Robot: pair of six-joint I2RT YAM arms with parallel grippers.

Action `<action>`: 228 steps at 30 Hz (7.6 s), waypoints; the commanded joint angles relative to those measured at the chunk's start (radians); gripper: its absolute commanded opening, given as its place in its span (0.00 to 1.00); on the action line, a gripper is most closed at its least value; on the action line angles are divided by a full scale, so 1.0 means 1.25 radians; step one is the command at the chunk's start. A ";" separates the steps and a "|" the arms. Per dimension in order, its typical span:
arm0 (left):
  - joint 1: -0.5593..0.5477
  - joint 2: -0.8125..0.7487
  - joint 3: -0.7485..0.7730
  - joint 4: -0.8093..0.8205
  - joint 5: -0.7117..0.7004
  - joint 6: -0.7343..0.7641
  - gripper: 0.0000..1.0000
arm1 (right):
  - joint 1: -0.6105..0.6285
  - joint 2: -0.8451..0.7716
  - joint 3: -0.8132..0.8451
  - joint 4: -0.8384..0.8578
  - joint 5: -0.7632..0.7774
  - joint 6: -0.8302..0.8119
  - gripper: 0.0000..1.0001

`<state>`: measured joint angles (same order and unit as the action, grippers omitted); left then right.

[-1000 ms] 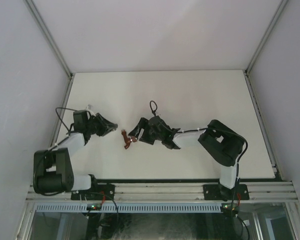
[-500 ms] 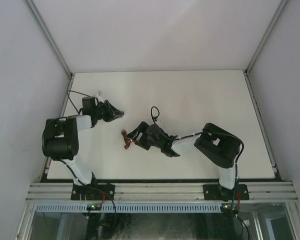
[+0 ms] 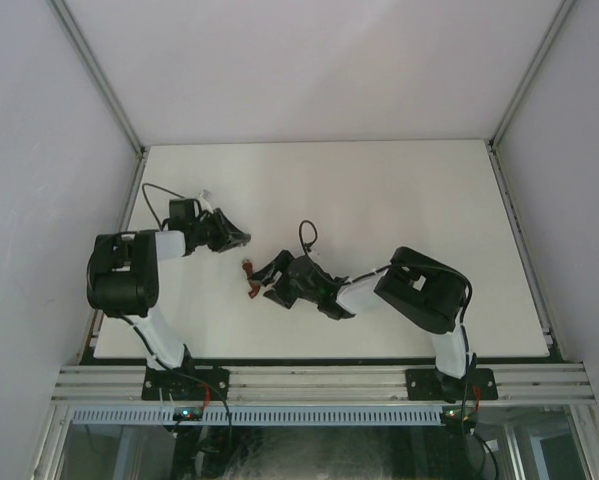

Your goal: Install the water faucets

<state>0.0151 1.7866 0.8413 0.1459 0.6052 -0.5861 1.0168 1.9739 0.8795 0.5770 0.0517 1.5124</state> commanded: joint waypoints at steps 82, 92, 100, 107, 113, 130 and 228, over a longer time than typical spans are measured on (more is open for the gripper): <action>-0.127 -0.472 -0.455 0.048 -0.187 -0.075 0.00 | -0.120 0.123 -0.039 0.359 -0.353 -0.161 0.34; -0.126 -0.473 -0.453 0.058 -0.190 -0.096 0.00 | -0.144 0.121 -0.003 0.261 -0.394 -0.221 0.14; -0.127 -0.625 -0.455 -0.036 -0.272 -0.113 0.00 | -0.155 -0.006 -0.123 0.245 -0.267 -0.326 0.00; -0.127 -0.627 -0.467 -0.048 -0.203 -0.101 0.00 | -0.150 0.009 -0.168 0.316 -0.260 -0.268 0.02; -0.129 -0.596 -0.517 0.027 -0.194 -0.155 0.00 | -0.152 0.004 -0.190 0.344 -0.235 -0.253 0.06; -0.134 -0.484 -0.562 0.208 -0.061 -0.180 0.00 | -0.172 -0.056 -0.231 0.299 -0.198 -0.306 0.09; -0.191 -0.146 -0.584 0.799 0.098 -0.355 0.00 | -0.269 0.044 -0.246 0.448 -0.519 -0.318 0.43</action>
<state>-0.2180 1.6020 0.1024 1.0451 0.7105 -1.0103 0.6838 2.0125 0.5690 1.0744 -0.5739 1.1007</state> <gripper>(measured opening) 0.340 0.444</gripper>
